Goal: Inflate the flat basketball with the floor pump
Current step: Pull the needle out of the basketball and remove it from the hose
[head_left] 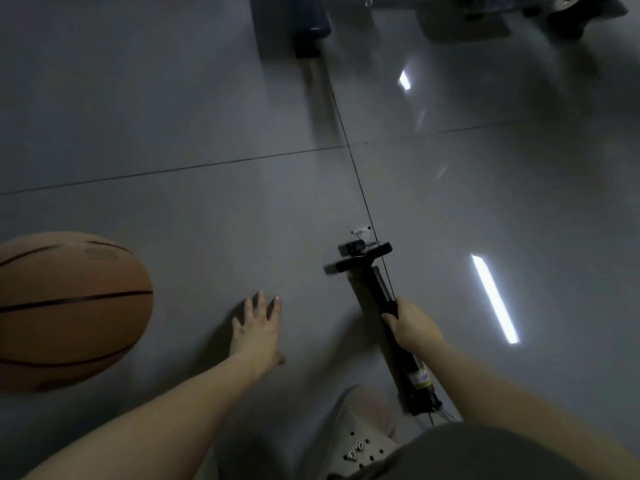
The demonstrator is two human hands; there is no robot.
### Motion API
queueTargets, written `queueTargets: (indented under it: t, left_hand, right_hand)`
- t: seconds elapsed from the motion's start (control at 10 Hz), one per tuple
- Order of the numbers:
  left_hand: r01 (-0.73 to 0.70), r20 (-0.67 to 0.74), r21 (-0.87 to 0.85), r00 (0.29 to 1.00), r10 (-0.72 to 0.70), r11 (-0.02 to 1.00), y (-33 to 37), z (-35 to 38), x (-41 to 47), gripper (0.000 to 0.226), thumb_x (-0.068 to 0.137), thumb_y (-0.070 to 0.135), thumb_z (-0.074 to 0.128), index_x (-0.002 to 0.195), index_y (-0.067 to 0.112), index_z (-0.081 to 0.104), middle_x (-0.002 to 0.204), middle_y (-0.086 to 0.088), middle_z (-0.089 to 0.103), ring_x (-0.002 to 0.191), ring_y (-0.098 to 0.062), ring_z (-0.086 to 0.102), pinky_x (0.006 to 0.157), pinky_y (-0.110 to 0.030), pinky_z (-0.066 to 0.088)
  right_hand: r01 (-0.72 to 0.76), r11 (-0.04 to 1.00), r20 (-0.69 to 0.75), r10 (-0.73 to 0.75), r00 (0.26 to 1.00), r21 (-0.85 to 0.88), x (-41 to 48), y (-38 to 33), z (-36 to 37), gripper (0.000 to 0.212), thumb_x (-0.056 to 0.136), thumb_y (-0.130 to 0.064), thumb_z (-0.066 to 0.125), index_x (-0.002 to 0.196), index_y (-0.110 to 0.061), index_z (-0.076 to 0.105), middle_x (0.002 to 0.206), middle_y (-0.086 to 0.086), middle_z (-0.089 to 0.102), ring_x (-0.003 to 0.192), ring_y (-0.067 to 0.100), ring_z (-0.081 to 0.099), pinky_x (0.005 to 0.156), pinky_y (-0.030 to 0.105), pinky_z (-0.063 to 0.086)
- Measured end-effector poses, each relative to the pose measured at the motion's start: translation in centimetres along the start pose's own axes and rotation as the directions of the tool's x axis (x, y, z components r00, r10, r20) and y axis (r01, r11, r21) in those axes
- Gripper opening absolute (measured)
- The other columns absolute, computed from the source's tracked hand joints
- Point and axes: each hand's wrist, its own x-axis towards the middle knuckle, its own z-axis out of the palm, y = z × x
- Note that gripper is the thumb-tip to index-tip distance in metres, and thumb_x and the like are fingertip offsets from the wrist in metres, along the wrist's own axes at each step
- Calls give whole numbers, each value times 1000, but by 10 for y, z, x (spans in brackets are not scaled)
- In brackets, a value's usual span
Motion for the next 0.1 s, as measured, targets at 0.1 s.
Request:
queueTargets:
  t: [0.1]
  left_hand:
    - [-30, 10, 17, 1000, 29, 999, -4, -20, 3, 114, 83, 58, 72, 163, 19, 0, 169, -15, -3, 155, -38, 3, 121, -56, 19]
  right_hand:
    - [13, 996, -9, -14, 1000, -91, 2, -12, -15, 35, 98, -47, 52, 110, -15, 50, 107, 8, 60, 97, 29, 61, 83, 46, 55]
